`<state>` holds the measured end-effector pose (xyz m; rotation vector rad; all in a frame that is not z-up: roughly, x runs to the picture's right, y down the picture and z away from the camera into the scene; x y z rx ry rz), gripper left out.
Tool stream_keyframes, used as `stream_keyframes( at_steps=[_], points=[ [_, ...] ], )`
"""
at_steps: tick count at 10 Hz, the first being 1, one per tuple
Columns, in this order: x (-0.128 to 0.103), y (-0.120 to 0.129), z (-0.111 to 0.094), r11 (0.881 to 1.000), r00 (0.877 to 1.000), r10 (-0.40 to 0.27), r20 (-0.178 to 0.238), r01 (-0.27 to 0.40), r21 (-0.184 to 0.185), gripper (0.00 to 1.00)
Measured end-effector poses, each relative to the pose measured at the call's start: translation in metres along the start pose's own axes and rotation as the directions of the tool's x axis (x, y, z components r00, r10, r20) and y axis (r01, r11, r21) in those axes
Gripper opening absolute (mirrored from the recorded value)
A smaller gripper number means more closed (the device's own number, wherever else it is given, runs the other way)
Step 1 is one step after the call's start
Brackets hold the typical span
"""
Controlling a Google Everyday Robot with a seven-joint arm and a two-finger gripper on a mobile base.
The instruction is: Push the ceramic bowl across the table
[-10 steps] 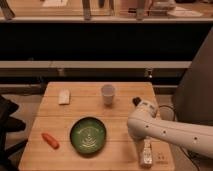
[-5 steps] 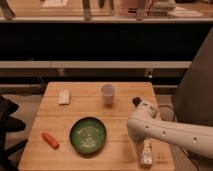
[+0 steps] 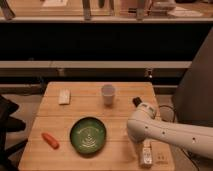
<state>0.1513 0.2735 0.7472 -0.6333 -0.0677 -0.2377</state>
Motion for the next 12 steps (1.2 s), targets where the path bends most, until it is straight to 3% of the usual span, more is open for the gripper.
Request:
stream_keyframes(
  at_steps=[3,7,9,12],
  points=[
    [-0.005,0.0,0.003,1.0,1.0,-0.005,0.01,0.005,-0.007,0.36],
    [-0.01,0.001,0.007,1.0,1.0,-0.011,0.017,0.012,-0.018,0.18],
    [-0.014,-0.001,0.016,0.999,0.999,-0.014,0.035,0.015,-0.032,0.01],
    [-0.02,-0.003,0.025,0.999,0.998,-0.023,0.056,0.025,-0.044,0.0]
  ],
)
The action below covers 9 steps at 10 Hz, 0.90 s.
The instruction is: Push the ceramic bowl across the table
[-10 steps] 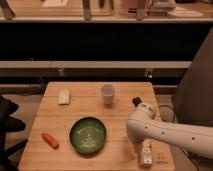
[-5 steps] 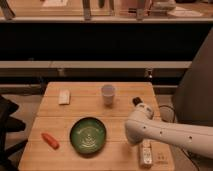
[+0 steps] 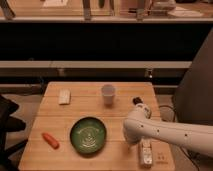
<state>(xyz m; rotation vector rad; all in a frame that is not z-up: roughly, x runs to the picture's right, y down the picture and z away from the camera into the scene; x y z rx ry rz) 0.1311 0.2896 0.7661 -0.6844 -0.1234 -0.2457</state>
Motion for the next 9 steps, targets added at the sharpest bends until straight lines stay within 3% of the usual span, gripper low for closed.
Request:
stream_keyframes(
  at_steps=[9],
  points=[
    [-0.042,-0.019,0.019,0.997,0.997,-0.059,0.049,0.061,-0.037,0.0]
  ],
)
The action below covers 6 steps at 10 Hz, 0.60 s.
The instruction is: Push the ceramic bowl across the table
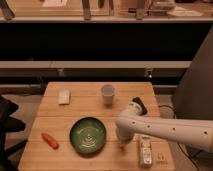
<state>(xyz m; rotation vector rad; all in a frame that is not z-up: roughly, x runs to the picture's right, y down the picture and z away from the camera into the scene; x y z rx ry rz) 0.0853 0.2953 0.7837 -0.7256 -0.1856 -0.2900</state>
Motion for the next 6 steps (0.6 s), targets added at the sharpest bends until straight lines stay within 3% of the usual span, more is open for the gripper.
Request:
stream_keyframes(
  at_steps=[6],
  points=[
    [-0.024,-0.011,0.004,0.998,0.998,-0.056,0.009,0.056,-0.022,0.0]
  ],
)
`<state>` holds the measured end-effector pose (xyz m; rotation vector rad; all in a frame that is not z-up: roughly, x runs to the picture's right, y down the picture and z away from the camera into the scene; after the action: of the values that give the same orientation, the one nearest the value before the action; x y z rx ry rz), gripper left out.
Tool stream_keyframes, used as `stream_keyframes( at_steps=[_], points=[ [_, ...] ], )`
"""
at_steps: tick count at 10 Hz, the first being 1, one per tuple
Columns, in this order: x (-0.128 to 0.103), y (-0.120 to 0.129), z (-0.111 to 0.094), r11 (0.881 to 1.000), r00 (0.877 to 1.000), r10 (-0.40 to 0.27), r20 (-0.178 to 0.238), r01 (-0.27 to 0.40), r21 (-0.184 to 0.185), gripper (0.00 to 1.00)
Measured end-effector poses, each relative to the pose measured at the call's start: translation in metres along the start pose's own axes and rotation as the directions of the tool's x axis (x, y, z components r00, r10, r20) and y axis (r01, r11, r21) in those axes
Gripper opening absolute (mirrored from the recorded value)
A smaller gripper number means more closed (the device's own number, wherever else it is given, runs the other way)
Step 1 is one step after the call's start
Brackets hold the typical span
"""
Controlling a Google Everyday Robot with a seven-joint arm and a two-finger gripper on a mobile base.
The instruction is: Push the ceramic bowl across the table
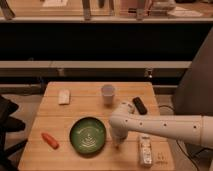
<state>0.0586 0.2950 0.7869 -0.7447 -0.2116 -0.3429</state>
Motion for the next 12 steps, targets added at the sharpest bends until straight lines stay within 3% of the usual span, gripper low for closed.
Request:
stream_keyframes(
  at_steps=[3,7,12],
  points=[
    [-0.023,-0.011,0.002,0.999,0.999,-0.046,0.007,0.046,-0.012,0.0],
    [-0.033,-0.017,0.002,0.995,0.995,-0.095,0.014,0.096,-0.027,0.0],
    [-0.064,-0.035,0.003,0.986,0.987,-0.161,0.022,0.162,-0.037,0.0]
  ],
)
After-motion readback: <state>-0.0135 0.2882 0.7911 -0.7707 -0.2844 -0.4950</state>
